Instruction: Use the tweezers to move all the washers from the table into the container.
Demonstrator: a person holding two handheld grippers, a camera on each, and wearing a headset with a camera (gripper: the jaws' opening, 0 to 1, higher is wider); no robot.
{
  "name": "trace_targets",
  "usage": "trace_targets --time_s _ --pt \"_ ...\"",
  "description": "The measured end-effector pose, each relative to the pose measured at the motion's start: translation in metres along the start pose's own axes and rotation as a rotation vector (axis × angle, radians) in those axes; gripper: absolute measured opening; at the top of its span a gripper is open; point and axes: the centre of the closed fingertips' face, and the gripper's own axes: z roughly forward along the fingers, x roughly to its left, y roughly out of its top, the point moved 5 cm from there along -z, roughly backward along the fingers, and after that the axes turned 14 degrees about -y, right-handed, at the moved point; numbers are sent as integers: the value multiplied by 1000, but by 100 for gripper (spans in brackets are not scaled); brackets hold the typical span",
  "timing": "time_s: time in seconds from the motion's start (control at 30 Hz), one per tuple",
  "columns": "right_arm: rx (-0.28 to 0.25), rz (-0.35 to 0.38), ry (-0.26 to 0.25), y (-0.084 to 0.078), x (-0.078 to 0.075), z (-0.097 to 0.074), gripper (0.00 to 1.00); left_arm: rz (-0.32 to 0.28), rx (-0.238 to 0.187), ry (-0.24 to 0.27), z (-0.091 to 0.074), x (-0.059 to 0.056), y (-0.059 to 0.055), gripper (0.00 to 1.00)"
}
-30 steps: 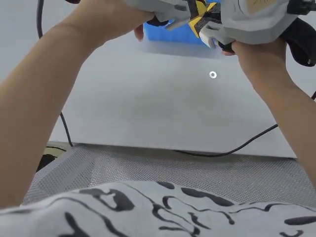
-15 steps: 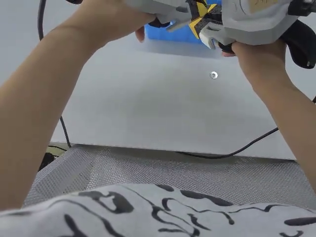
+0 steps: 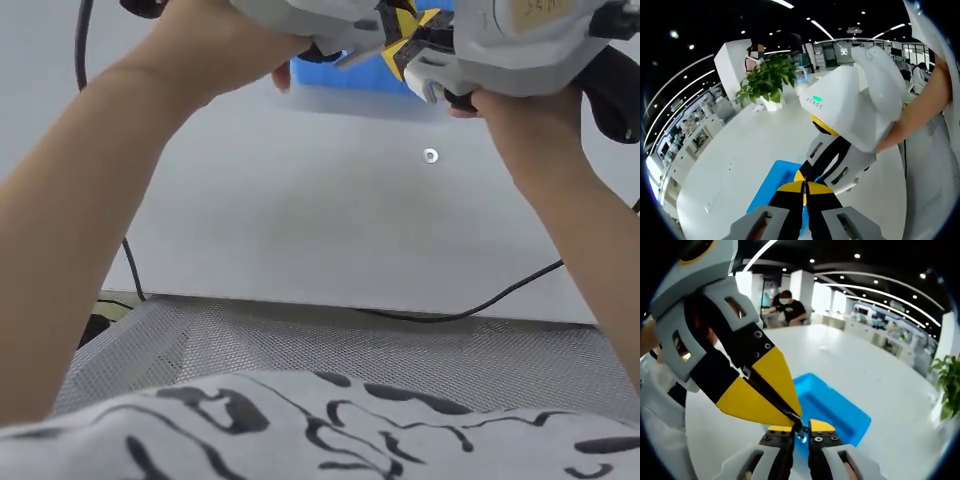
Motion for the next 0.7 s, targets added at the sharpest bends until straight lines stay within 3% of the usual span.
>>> trace_targets --time_s 0.13,0.3,0.53,0.67,0.7 --pt "-47 28 -10 11 -2 -13 6 10 -24 23 -7 -1 8 0" --pt "-77 18 -32 19 -2 -31 6 40 -40 30 -17 -10 21 0" --pt "-81 -11 -48 16 -1 -51 6 57 -55 16 -19 -23 28 0" --pt "-76 6 -48 11 1 -61 7 57 -62 4 -15 -20 27 0" --pt "-73 8 -48 9 2 -62 7 56 -63 3 -16 -29 31 0"
